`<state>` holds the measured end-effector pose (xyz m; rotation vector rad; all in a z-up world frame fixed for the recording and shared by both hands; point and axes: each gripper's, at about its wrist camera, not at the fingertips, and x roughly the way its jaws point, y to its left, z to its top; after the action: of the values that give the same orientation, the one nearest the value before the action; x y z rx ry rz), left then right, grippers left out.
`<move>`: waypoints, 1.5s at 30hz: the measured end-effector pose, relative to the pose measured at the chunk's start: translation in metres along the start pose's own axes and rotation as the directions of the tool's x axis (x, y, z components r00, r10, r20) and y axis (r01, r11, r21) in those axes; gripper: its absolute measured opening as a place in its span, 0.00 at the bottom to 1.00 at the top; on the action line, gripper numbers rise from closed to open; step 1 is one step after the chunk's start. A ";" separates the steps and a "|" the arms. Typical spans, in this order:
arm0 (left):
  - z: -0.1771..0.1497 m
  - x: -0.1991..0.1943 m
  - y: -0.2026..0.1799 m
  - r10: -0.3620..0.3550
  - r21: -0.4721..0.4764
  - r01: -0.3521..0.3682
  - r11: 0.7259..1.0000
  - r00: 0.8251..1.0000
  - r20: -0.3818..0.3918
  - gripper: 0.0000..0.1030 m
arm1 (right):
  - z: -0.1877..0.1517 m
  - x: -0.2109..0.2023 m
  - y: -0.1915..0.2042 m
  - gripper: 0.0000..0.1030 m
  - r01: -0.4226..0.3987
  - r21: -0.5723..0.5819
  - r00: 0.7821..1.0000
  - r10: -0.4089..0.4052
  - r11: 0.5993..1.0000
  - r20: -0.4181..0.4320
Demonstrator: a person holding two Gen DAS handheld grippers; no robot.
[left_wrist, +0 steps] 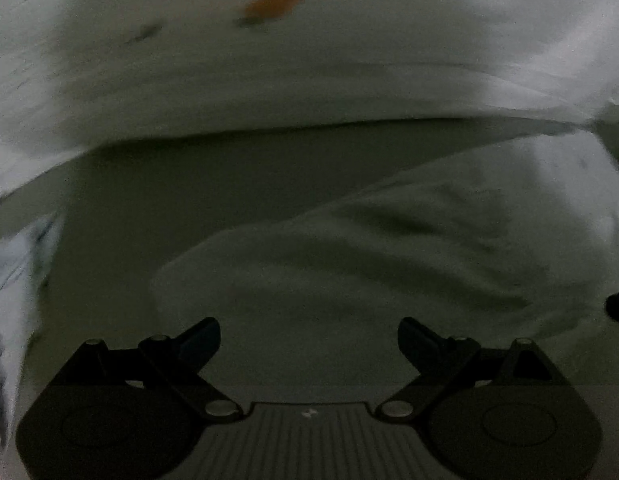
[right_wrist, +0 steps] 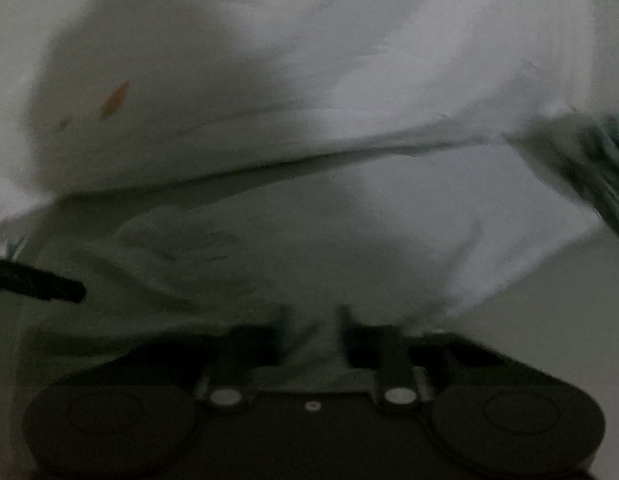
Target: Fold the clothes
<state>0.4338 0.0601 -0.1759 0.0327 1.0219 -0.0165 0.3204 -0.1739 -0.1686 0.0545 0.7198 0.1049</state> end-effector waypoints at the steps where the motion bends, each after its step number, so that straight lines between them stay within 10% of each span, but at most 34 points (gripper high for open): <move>1: -0.007 -0.003 0.011 0.015 -0.034 -0.015 0.999 1.000 -0.007 0.93 | 0.002 0.002 0.009 0.12 -0.021 -0.038 1.000 0.021 0.999 0.005; 4: -0.029 -0.012 0.045 0.050 -0.142 -0.054 0.988 0.998 -0.030 0.91 | 0.009 0.012 0.031 0.12 -0.054 -0.125 0.998 0.055 0.991 0.004; 9: -0.055 -0.001 0.058 -0.089 -0.296 0.077 0.952 0.996 -0.026 0.83 | 0.015 0.043 0.053 0.12 -0.082 -0.197 0.996 0.074 0.977 -0.051; 22: -0.011 0.037 0.072 -0.225 -0.262 0.225 0.938 0.974 0.031 0.83 | -0.014 -0.008 0.112 0.37 -0.206 -0.271 0.977 0.180 0.940 -0.117; 28: -0.005 0.044 0.099 -0.329 -0.331 0.329 0.884 0.943 0.058 0.83 | -0.040 -0.023 0.166 0.43 -0.342 -0.351 0.938 0.295 0.871 -0.183; 35: -0.025 0.042 0.156 -0.484 -0.493 0.469 0.733 0.869 0.107 0.85 | -0.045 -0.030 0.193 0.48 -0.349 -0.353 0.936 0.303 0.868 -0.179; 42: -0.016 0.055 0.156 -0.494 -0.465 0.496 0.733 0.859 0.138 0.85 | -0.054 -0.017 0.207 0.48 -0.333 -0.416 0.931 0.226 0.846 -0.287; 44: -0.015 0.057 0.154 -0.478 -0.481 0.487 0.729 0.865 0.152 0.74 | -0.057 -0.015 0.211 0.27 -0.319 -0.461 0.934 0.193 0.828 -0.300; 45: -0.014 0.059 0.153 -0.470 -0.491 0.482 0.725 0.868 0.158 0.24 | -0.056 -0.016 0.211 0.19 -0.330 -0.469 0.932 0.201 0.819 -0.303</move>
<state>0.4574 0.2132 -0.2309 -0.7338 0.9597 -0.2134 0.2552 0.0345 -0.1816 -0.3802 0.9047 0.5840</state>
